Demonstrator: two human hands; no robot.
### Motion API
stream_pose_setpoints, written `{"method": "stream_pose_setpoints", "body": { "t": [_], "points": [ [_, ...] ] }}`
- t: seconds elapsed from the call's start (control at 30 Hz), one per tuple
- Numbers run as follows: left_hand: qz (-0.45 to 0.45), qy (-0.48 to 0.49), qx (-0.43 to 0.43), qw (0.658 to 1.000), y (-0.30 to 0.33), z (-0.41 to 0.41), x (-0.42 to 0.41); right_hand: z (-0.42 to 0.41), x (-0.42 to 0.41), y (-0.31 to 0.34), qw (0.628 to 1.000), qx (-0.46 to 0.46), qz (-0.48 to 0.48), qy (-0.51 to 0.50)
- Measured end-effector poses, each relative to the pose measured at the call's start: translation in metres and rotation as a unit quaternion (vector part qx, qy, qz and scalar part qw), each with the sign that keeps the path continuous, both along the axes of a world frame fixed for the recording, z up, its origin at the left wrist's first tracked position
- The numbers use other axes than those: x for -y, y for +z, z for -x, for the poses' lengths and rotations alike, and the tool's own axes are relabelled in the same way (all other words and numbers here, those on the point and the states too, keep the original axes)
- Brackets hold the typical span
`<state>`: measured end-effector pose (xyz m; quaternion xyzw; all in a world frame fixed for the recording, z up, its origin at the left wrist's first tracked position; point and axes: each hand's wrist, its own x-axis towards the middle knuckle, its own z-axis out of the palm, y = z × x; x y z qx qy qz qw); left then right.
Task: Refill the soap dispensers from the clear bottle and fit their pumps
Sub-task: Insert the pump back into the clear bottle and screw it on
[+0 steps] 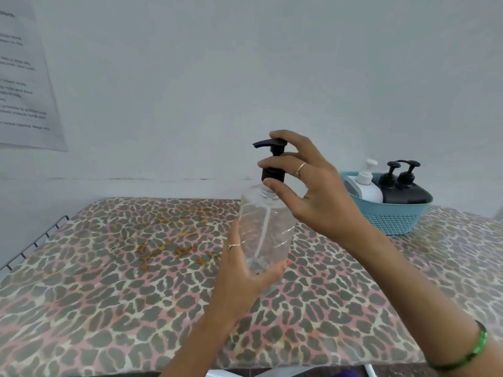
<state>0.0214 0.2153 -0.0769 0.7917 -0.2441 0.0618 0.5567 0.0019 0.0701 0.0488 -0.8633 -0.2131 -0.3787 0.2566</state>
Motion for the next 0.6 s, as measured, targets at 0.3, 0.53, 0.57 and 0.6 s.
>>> {"method": "stream_pose_setpoints", "body": {
  "t": [0.3,0.53,0.57,0.6],
  "points": [
    [0.011,-0.006,-0.003,1.000,-0.006,-0.008,0.001,-0.001,-0.006,-0.005,0.995,-0.028,-0.094,0.005],
    [0.018,-0.010,0.008,1.000,-0.007,-0.007,0.000,0.000,-0.008,-0.002,0.976,-0.116,-0.178,0.056],
    [0.018,-0.010,0.008,1.000,-0.009,-0.007,0.000,0.001,-0.010,-0.003,0.977,-0.112,-0.172,0.054],
    [0.018,-0.009,0.006,1.000,-0.010,-0.008,0.000,0.002,-0.012,-0.004,0.977,-0.110,-0.177,0.053]
  ]
}}
